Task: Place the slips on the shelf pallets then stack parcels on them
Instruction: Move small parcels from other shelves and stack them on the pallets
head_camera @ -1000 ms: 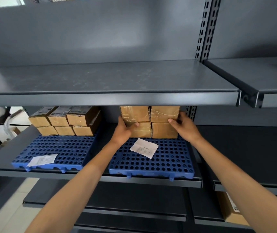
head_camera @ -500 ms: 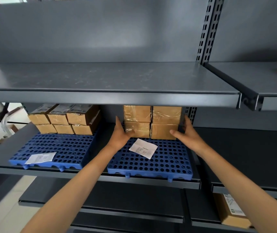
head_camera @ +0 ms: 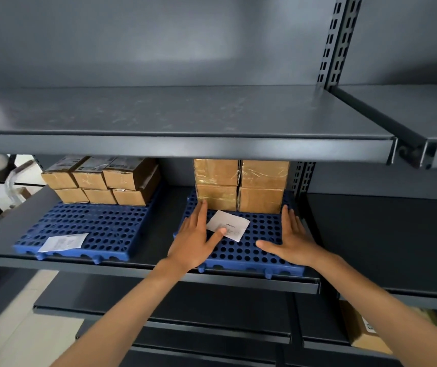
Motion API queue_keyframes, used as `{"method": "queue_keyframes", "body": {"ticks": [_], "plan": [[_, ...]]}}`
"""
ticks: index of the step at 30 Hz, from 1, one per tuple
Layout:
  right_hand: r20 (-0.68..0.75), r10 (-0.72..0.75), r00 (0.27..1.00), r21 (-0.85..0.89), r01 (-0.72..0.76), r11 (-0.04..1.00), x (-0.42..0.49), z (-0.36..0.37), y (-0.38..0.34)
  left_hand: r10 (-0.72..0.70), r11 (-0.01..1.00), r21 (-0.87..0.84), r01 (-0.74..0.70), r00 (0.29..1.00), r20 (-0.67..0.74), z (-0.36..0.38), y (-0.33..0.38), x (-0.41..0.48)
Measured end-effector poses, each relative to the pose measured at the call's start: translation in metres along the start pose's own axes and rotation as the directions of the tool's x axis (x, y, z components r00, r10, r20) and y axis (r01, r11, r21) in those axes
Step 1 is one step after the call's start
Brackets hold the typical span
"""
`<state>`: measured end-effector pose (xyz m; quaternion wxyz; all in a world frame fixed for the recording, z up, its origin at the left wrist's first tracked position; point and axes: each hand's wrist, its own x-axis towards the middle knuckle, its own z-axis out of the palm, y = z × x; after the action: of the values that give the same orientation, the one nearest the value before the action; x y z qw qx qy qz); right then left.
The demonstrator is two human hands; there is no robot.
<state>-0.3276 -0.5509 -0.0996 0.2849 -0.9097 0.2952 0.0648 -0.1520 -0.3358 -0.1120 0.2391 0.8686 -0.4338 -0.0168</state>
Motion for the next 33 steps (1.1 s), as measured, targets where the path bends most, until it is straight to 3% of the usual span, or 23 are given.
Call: {"method": "queue_keyframes", "body": {"ticks": [4,7,9,11,14,16,20,27,30,32,33], "plan": [[-0.064,-0.023,0.998,-0.015,0.022,1.000,-0.002,0.002,0.003,0.024,0.998,-0.055,-0.026,0.999,-0.029,-0.002,-0.001,0.000],[-0.187,-0.077,0.979,-0.043,0.070,0.997,-0.002,0.005,-0.001,0.038,0.994,-0.103,-0.047,0.995,-0.089,-0.004,0.001,0.000],[-0.274,-0.085,0.958,0.027,0.096,0.995,0.000,0.005,-0.010,-0.012,0.980,-0.197,-0.016,0.990,-0.139,-0.006,0.004,0.003],[-0.343,-0.059,0.937,0.215,0.139,0.967,0.003,0.002,-0.019,-0.131,0.911,-0.408,0.060,0.980,-0.150,-0.013,0.008,0.012],[-0.388,-0.040,0.921,0.529,0.258,0.808,0.008,-0.010,-0.031,-0.238,0.729,-0.677,0.104,0.965,-0.107,-0.031,0.014,0.032],[-0.442,-0.026,0.897,0.605,0.319,0.730,0.012,-0.019,-0.035,-0.237,0.650,-0.756,0.078,0.966,-0.104,-0.041,0.017,0.047],[-0.466,-0.006,0.885,0.626,0.335,0.705,0.024,-0.033,-0.039,-0.252,0.575,-0.812,0.099,0.966,-0.060,-0.049,0.025,0.072],[-0.399,-0.056,0.915,0.634,0.319,0.705,0.016,-0.038,-0.027,-0.266,0.590,-0.800,0.109,0.962,-0.065,-0.046,0.027,0.070],[-0.609,0.047,0.791,0.534,0.366,0.762,-0.007,-0.024,-0.025,-0.350,0.732,-0.679,0.055,0.885,-0.306,-0.040,0.022,0.043],[-0.726,-0.048,0.686,0.373,0.451,0.811,-0.023,-0.007,-0.028,-0.214,0.857,-0.512,-0.061,0.862,-0.459,-0.029,0.022,0.020],[-0.729,-0.143,0.670,0.277,0.479,0.833,-0.028,0.000,-0.032,-0.111,0.884,-0.454,-0.113,0.892,-0.439,-0.026,0.024,0.011]]}}
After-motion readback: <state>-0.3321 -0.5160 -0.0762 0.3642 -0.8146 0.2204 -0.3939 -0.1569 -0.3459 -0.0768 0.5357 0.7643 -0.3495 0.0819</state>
